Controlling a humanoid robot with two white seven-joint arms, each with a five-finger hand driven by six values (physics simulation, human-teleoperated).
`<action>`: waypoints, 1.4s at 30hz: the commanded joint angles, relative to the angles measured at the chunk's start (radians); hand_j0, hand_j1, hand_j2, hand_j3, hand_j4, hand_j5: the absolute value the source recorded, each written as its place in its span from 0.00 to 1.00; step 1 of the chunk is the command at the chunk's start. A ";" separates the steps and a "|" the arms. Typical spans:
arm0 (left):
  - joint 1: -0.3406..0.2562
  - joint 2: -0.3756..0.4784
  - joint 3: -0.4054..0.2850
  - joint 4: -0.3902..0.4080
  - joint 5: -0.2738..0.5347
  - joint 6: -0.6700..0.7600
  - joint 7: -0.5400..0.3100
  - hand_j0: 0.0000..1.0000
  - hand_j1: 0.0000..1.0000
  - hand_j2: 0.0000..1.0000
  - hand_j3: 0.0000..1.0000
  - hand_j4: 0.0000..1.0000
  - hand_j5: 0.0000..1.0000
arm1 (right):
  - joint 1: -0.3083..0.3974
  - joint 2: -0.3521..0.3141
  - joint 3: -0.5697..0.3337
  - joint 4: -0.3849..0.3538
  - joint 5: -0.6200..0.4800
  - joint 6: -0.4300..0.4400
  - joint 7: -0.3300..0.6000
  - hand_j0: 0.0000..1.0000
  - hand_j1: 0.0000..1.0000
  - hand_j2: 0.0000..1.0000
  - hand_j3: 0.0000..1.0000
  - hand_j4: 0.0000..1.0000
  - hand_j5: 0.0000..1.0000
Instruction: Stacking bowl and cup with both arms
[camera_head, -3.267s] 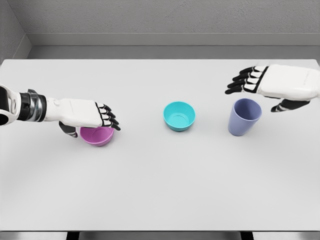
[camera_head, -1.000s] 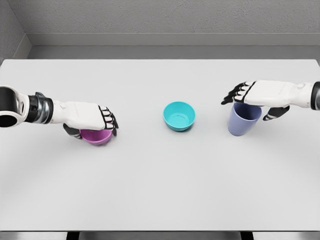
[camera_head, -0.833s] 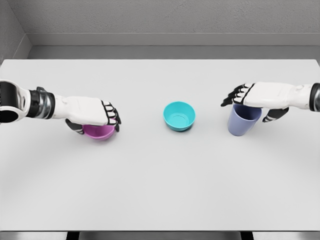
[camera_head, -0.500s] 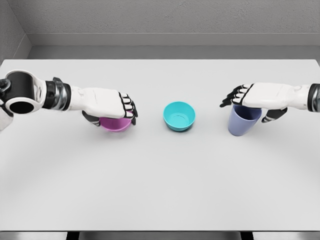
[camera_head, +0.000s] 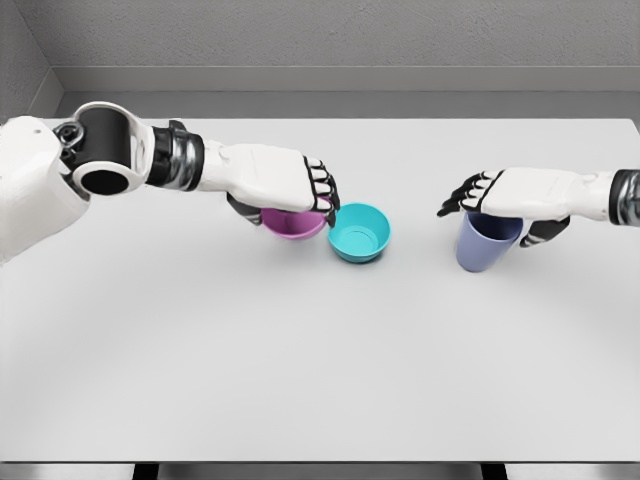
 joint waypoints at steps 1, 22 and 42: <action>0.000 -0.067 0.000 0.083 0.001 0.003 -0.004 0.65 0.65 0.65 0.65 0.65 0.65 | 0.000 0.000 0.000 0.001 -0.004 0.003 0.000 1.00 1.00 1.00 1.00 1.00 1.00; -0.032 -0.307 -0.022 0.338 -0.066 0.003 -0.004 0.66 0.66 0.66 0.66 0.66 0.66 | 0.000 0.006 0.000 0.001 -0.004 0.003 0.000 1.00 1.00 1.00 1.00 1.00 1.00; -0.029 -0.311 -0.022 0.339 -0.062 0.003 -0.004 1.00 1.00 1.00 1.00 1.00 1.00 | -0.002 0.011 0.000 0.001 -0.004 0.003 0.000 1.00 1.00 1.00 1.00 1.00 1.00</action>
